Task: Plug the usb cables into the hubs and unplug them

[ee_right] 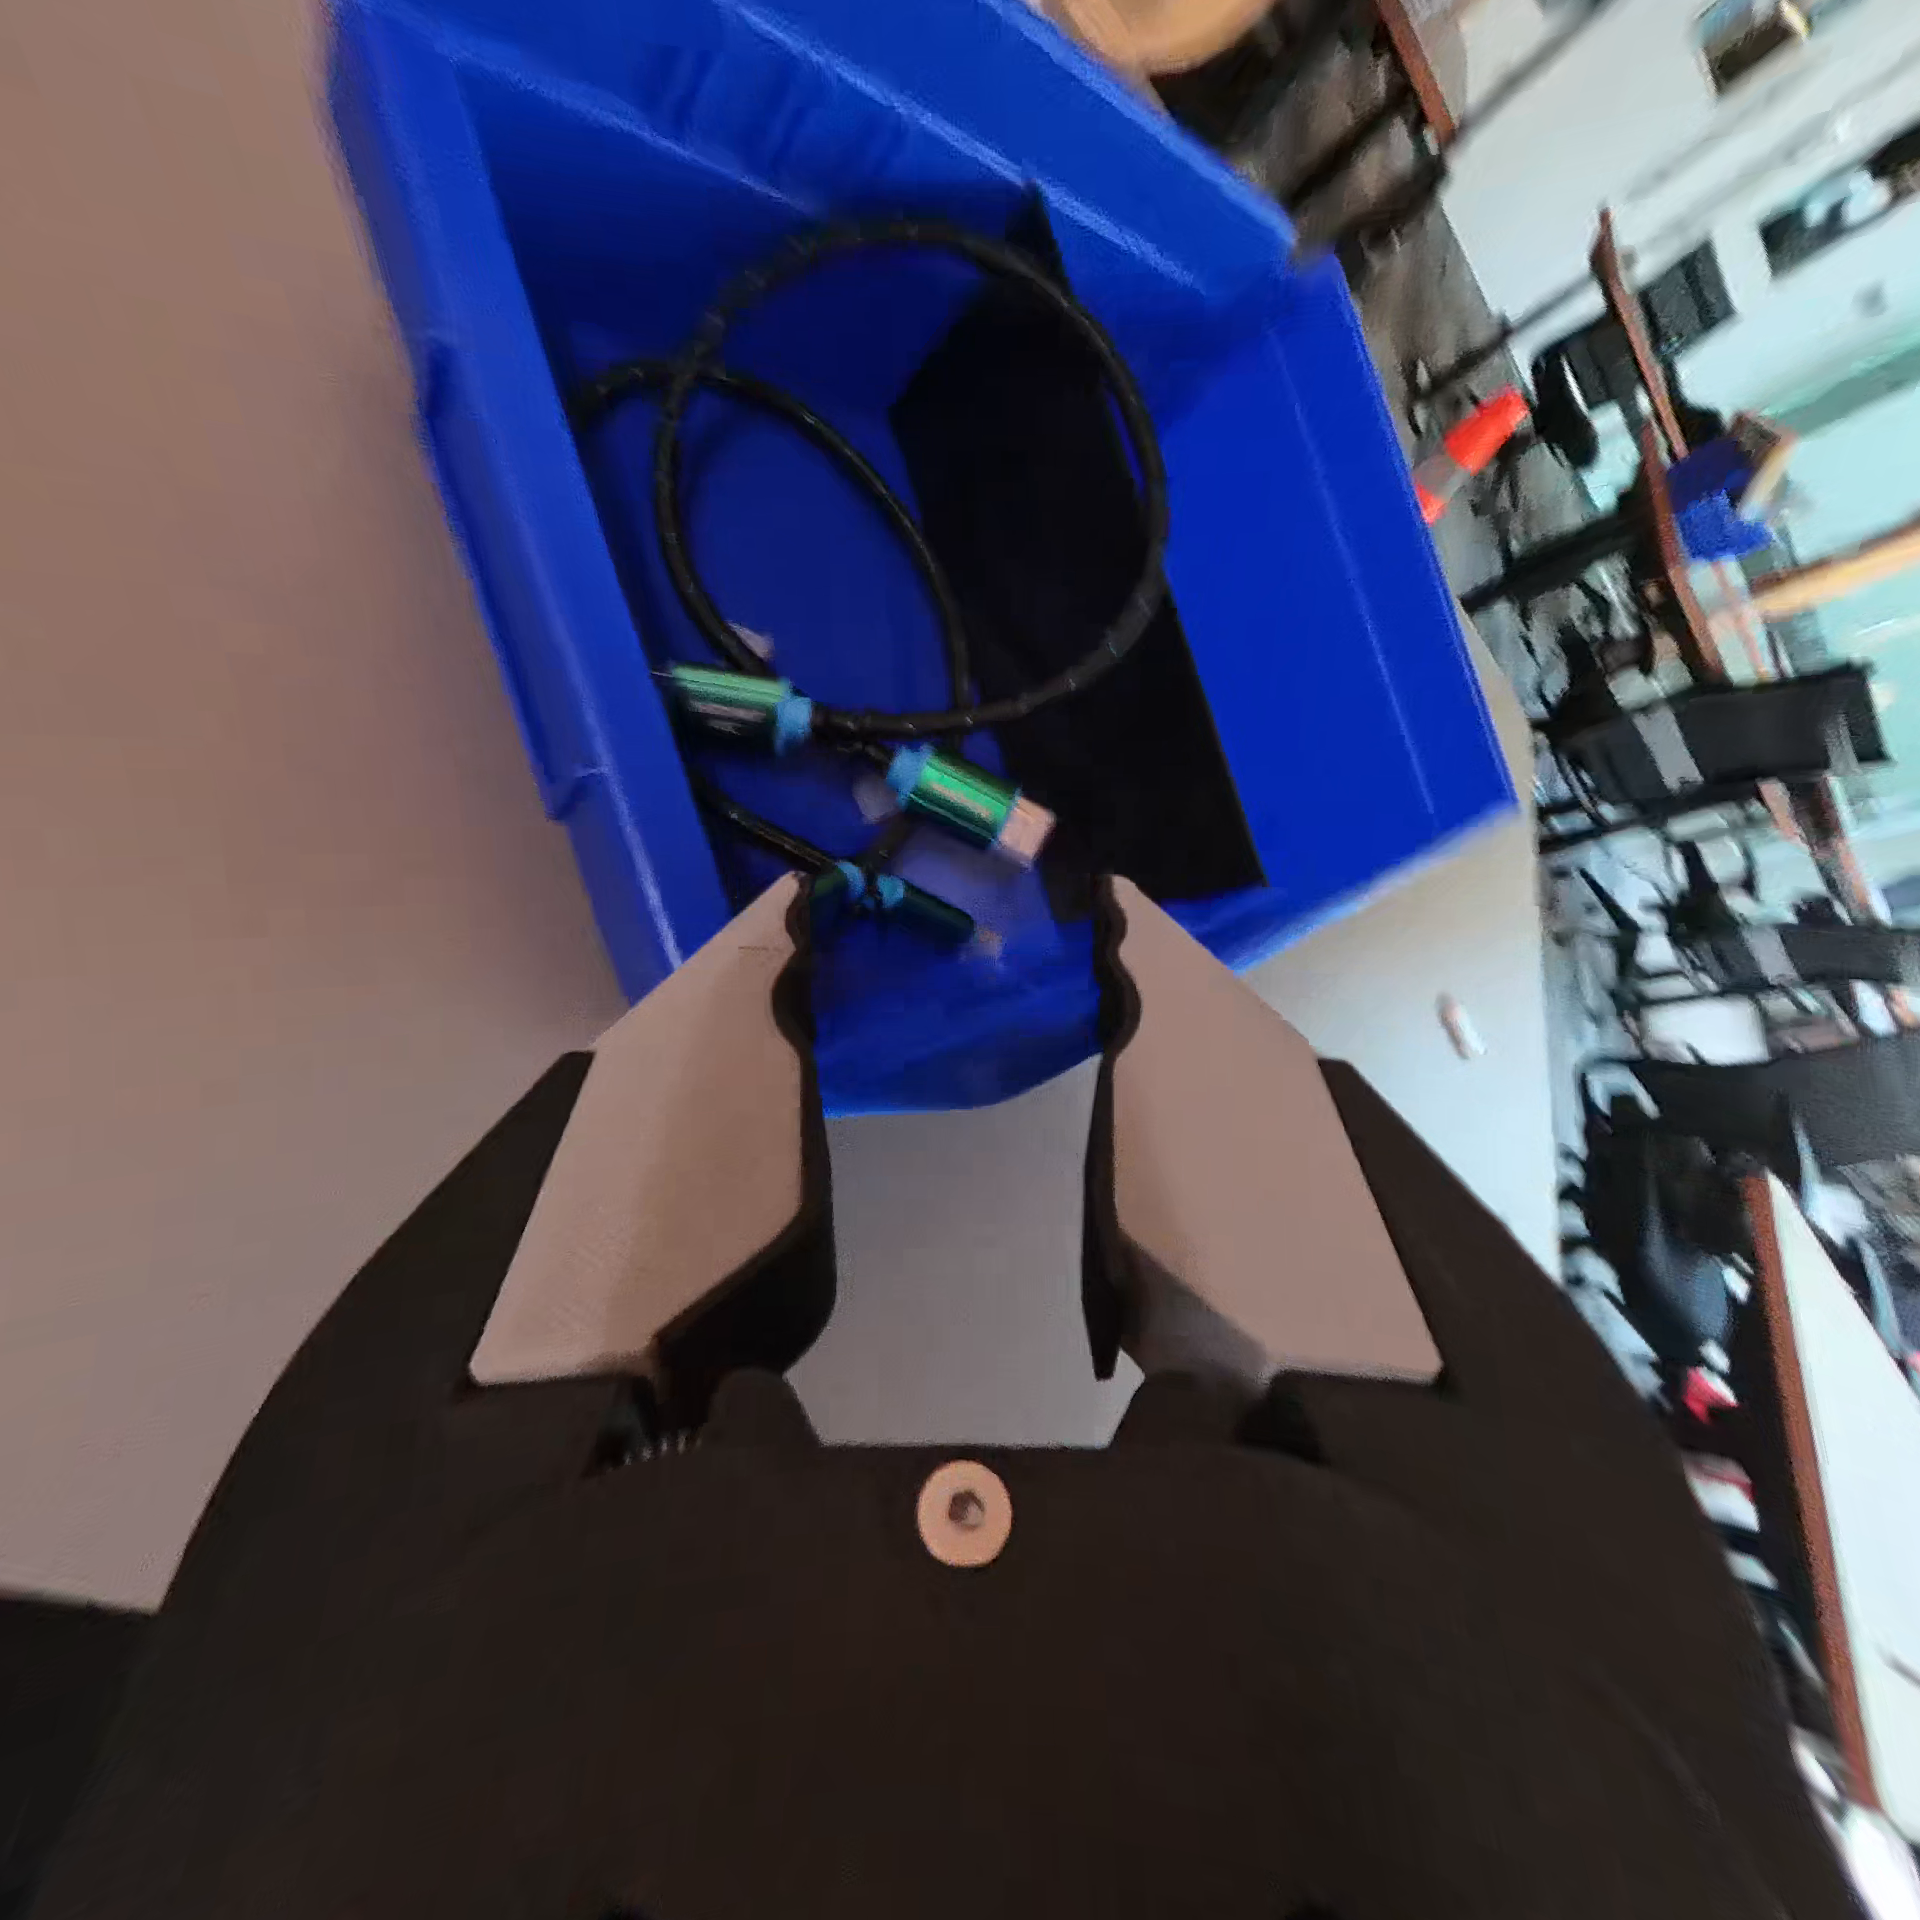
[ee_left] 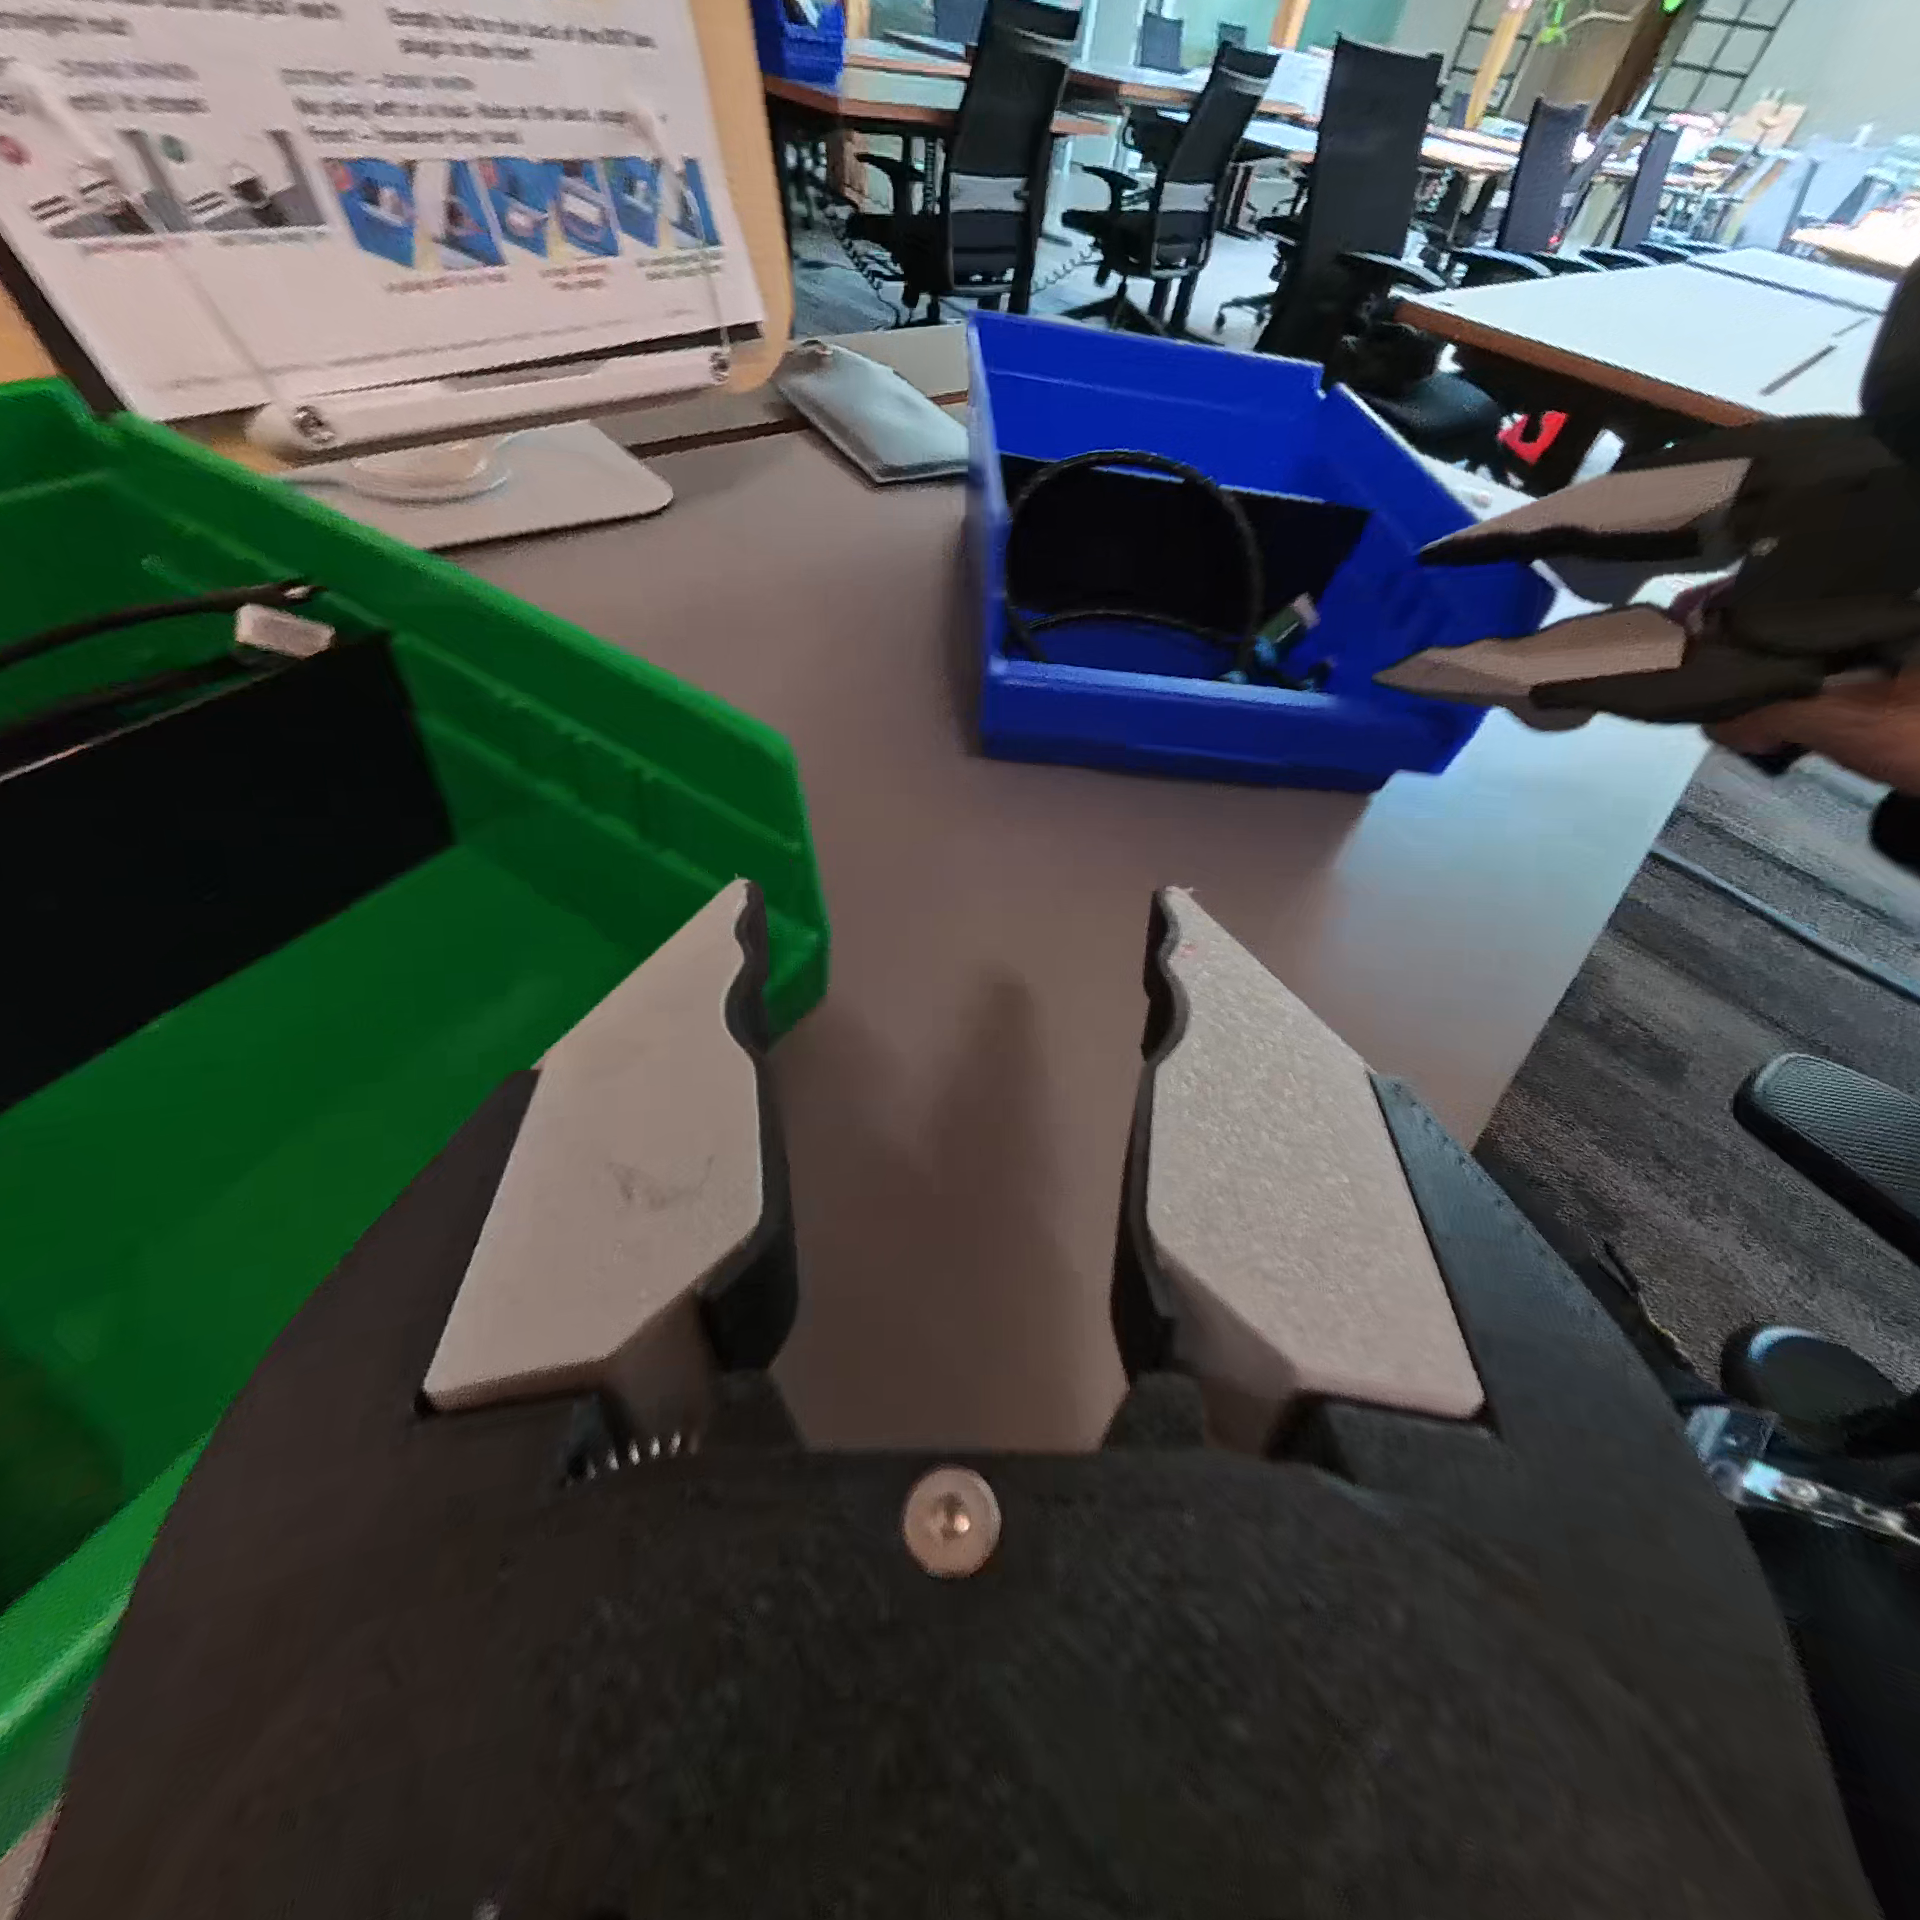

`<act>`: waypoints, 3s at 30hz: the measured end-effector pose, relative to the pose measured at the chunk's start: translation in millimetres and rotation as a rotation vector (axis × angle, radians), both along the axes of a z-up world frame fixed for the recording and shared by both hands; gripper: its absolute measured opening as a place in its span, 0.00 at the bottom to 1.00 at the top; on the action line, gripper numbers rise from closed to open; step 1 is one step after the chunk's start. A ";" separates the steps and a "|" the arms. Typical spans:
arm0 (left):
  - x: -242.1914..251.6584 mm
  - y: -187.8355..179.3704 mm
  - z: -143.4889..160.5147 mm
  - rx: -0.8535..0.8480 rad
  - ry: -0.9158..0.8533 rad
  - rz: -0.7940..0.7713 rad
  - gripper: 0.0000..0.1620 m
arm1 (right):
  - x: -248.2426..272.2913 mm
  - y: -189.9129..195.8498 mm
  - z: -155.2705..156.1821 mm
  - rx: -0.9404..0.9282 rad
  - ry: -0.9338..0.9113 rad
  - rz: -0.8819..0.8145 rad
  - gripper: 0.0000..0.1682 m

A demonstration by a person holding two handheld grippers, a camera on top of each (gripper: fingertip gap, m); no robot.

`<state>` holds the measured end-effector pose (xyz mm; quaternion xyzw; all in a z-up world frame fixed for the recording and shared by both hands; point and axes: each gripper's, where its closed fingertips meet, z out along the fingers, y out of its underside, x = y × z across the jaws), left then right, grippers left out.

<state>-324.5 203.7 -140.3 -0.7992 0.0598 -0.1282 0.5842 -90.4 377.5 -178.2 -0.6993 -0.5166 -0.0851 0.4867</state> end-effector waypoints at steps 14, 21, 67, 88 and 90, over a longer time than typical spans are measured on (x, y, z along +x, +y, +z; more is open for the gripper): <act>-38.8 26.8 -1.4 -0.008 0.094 0.137 0.51 | -3.3 2.1 37.3 -0.231 0.620 0.034 0.45; -42.1 78.9 -23.1 -0.087 0.203 0.278 0.52 | -69.7 35.4 12.1 -0.145 0.581 -0.125 0.48; -104.7 -27.2 1.3 0.011 0.013 0.354 0.39 | -74.2 -26.2 51.2 -0.148 0.615 0.167 0.23; -148.9 -55.0 11.6 -0.011 0.136 0.538 0.33 | -183.9 -7.3 -14.5 -0.230 0.453 0.341 0.25; -172.0 -69.0 32.1 -0.002 0.164 0.590 0.35 | -185.2 -2.8 -14.8 -0.268 0.476 0.340 0.26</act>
